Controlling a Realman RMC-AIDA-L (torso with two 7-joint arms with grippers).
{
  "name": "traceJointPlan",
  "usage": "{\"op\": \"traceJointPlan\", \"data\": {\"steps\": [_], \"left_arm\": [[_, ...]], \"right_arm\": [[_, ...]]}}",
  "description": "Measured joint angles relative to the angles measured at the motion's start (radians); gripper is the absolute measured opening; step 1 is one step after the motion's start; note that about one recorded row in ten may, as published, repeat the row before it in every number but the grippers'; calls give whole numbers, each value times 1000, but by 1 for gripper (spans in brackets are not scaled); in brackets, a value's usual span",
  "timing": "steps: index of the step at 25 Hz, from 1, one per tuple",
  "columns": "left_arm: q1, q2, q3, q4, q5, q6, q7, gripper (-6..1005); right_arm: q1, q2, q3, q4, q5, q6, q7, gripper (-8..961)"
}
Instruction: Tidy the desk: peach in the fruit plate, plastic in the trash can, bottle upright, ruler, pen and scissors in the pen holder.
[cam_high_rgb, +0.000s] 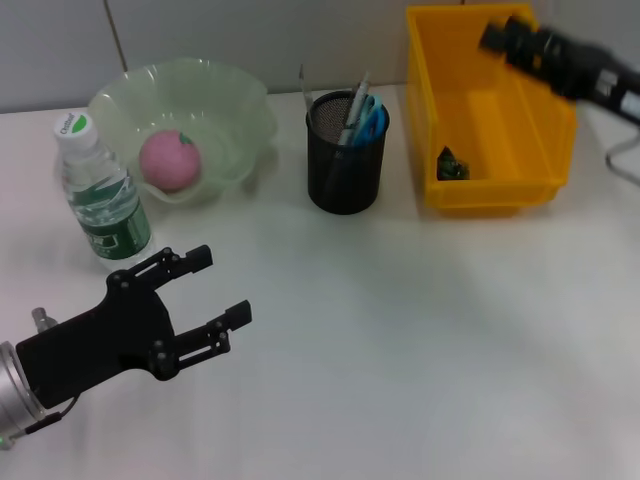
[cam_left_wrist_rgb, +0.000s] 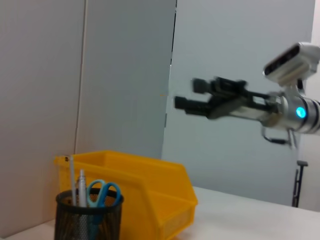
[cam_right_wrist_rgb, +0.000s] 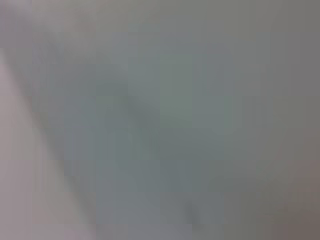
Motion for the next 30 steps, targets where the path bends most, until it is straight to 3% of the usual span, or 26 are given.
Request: {"op": "traceJointPlan", "data": {"steps": [4,12,23,30], "left_arm": [[-9,0,9,-13,0,20,-28,800],[-59,4,75,-39,17,21,-156,800],[-118,30,91,24,169,24,-347,800],[-143,53,90,30,215,71,-397,800]], "right_arm": [[1,-40,-6,81,-126,-192,1,691],[9,-55,1,74,-467,-324,-43,692],[6,-44,-4,54,-573,-321,-117,690],[28,-12,2,53,-582,-294,-112,695]]}}
